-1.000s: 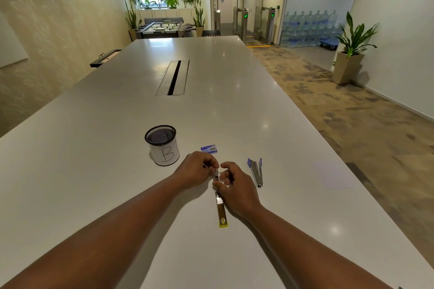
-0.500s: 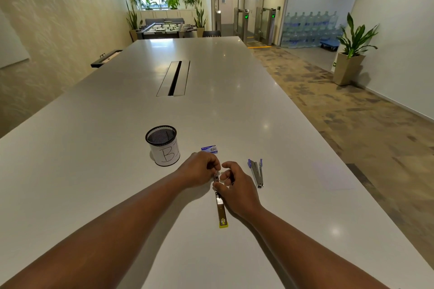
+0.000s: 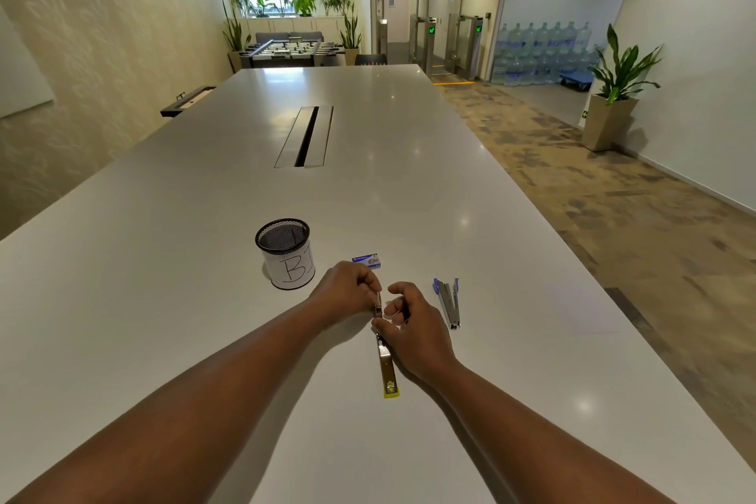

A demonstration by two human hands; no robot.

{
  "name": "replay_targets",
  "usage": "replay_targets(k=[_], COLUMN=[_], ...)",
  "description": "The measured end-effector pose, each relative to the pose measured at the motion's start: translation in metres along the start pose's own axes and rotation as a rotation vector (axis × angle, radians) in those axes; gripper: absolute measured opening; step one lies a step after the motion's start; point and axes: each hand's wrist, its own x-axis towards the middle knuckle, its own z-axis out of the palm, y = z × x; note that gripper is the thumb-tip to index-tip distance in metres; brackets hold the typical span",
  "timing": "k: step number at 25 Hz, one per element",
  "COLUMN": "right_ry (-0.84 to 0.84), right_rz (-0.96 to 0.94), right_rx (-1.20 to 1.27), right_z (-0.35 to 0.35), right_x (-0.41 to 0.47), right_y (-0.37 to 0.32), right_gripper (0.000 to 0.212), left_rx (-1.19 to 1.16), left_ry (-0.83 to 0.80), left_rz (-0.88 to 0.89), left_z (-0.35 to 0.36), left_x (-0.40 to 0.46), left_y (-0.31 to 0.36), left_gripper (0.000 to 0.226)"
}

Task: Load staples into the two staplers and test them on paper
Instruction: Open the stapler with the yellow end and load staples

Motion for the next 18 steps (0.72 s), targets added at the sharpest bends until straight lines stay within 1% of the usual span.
replay_targets(k=[2, 4, 6, 10, 13, 18], right_ry=[0.0, -0.003, -0.003, -0.004, 0.001, 0.006], right_rz=[-0.002, -0.008, -0.008, -0.013, -0.015, -0.036], right_rx=[-0.003, -0.008, -0.013, -0.024, -0.024, -0.052], right_z=[0.0, 0.0, 0.0, 0.0, 0.001, 0.003], right_x=[0.0, 0.0, 0.0, -0.001, 0.0, 0.0], right_y=[0.0, 0.0, 0.0, 0.0, 0.001, 0.003], right_gripper=[0.048, 0.049, 0.048, 0.047, 0.045, 0.04], left_rx=[-0.103, -0.195, -0.226, -0.274, -0.384, -0.434], left_ry=[-0.005, -0.047, -0.083, -0.113, -0.102, -0.109], left_rz=[-0.088, -0.191, -0.251, -0.326, -0.359, -0.382], left_z=[0.001, 0.0, -0.002, -0.003, -0.001, -0.001], left_x=[-0.001, -0.002, 0.0, 0.008, 0.011, 0.013], left_y=[-0.004, -0.007, -0.008, -0.005, -0.006, -0.014], left_gripper=[0.029, 0.04, 0.045, 0.037, 0.029, 0.028])
